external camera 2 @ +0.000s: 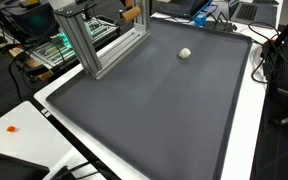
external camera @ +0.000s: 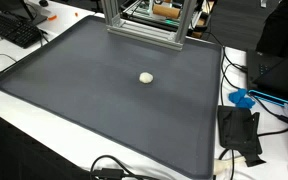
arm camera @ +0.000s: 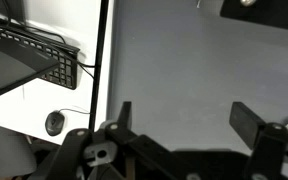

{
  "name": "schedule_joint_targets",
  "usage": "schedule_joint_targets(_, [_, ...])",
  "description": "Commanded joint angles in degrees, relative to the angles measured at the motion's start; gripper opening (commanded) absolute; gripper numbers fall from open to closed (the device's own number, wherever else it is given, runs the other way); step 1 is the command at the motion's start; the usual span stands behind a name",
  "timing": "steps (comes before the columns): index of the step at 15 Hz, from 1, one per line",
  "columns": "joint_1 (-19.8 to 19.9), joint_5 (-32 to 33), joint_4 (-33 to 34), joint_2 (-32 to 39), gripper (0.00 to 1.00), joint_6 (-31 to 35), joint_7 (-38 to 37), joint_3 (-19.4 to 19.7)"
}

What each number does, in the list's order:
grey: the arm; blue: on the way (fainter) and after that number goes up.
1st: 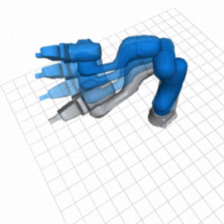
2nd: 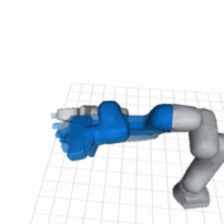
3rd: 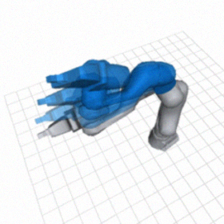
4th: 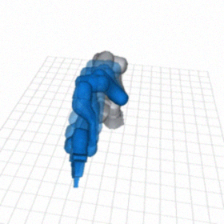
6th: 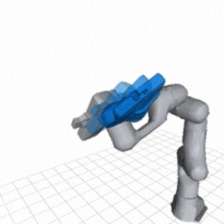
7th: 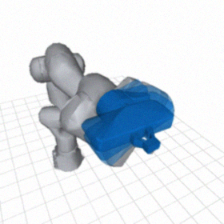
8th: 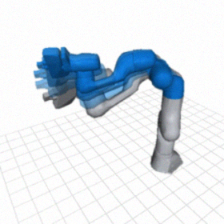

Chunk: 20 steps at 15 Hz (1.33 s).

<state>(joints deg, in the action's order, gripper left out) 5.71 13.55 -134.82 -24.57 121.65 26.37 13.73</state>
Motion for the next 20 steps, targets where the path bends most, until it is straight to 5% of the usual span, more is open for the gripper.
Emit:
schedule_joint_targets(1, [0.33,-0.19,0.11,0.05,1.0,-0.14,0.13,-0.31])
schedule_joint_targets(8, [-1.97,-6.11,-7.71,-10.14,1.0,-1.47,-12.75,-7.21])
schedule_joint_targets(20, [-12.11,-20.45,-18.13,-24.68,1.0,-5.05,-26.5,-17.9])
